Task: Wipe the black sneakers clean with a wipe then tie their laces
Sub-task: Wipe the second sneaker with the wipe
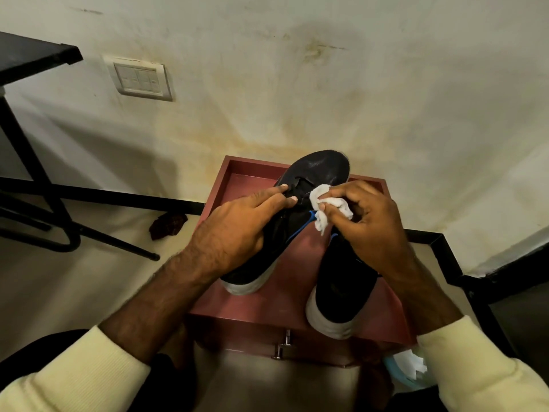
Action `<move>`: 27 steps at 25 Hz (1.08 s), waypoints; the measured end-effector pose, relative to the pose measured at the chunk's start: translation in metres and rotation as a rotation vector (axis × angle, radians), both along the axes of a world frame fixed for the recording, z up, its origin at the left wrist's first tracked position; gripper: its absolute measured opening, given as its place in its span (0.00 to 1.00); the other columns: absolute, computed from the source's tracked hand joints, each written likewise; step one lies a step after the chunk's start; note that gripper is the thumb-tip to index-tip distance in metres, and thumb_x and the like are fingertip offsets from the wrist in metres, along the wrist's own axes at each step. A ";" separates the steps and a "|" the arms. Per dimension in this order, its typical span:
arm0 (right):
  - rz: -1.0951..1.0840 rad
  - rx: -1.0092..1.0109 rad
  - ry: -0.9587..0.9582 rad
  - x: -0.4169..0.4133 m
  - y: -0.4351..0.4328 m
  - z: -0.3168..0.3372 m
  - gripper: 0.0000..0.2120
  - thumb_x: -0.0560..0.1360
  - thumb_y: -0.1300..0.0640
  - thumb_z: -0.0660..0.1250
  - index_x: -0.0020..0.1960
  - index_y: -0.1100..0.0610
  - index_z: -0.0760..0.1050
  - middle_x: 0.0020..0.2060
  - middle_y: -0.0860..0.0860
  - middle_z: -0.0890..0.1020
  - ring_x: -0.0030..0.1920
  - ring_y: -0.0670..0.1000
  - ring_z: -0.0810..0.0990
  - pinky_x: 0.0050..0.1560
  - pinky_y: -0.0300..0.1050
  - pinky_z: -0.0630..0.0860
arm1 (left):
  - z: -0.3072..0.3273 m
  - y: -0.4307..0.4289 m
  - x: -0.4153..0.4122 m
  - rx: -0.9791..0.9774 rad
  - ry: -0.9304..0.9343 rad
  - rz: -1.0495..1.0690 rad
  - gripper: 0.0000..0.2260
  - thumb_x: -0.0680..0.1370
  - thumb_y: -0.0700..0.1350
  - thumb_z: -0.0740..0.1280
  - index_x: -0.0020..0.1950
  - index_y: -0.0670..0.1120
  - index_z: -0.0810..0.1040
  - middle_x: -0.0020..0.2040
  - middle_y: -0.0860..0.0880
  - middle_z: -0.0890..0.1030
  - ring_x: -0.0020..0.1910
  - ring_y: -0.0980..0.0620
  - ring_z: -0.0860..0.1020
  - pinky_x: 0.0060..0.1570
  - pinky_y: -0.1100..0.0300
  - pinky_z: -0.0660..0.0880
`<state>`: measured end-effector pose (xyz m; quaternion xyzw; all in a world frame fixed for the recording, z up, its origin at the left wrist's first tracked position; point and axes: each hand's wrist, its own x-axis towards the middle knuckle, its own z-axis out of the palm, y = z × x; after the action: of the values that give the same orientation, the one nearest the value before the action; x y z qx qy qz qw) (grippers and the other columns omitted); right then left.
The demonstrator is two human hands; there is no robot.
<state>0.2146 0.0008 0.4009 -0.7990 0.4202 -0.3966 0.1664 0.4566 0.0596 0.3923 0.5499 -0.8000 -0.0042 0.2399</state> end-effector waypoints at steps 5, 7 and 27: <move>-0.341 0.025 -0.195 -0.005 -0.013 0.010 0.08 0.79 0.58 0.73 0.58 0.55 0.85 0.53 0.48 0.83 0.51 0.44 0.81 0.50 0.23 0.72 | -0.004 0.000 -0.003 -0.073 -0.078 -0.045 0.24 0.78 0.45 0.69 0.71 0.58 0.67 0.77 0.52 0.71 0.58 0.43 0.83 0.43 0.44 0.84; -0.245 0.046 -0.153 -0.003 -0.008 0.006 0.08 0.79 0.57 0.73 0.57 0.52 0.84 0.52 0.45 0.83 0.52 0.42 0.82 0.53 0.28 0.75 | -0.004 0.000 -0.002 -0.075 -0.094 -0.026 0.21 0.78 0.48 0.65 0.71 0.58 0.67 0.77 0.53 0.71 0.57 0.43 0.84 0.41 0.45 0.84; -0.380 0.070 0.047 -0.006 -0.017 -0.010 0.08 0.79 0.60 0.71 0.57 0.55 0.85 0.52 0.48 0.80 0.52 0.47 0.78 0.50 0.32 0.70 | -0.009 0.005 -0.021 -0.160 -0.344 -0.063 0.19 0.76 0.46 0.68 0.68 0.54 0.80 0.72 0.50 0.78 0.62 0.44 0.83 0.38 0.51 0.83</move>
<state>0.2089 -0.0160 0.3909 -0.7082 0.5806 -0.3873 0.1063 0.4360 0.0649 0.3835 0.4964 -0.8439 0.1459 0.1423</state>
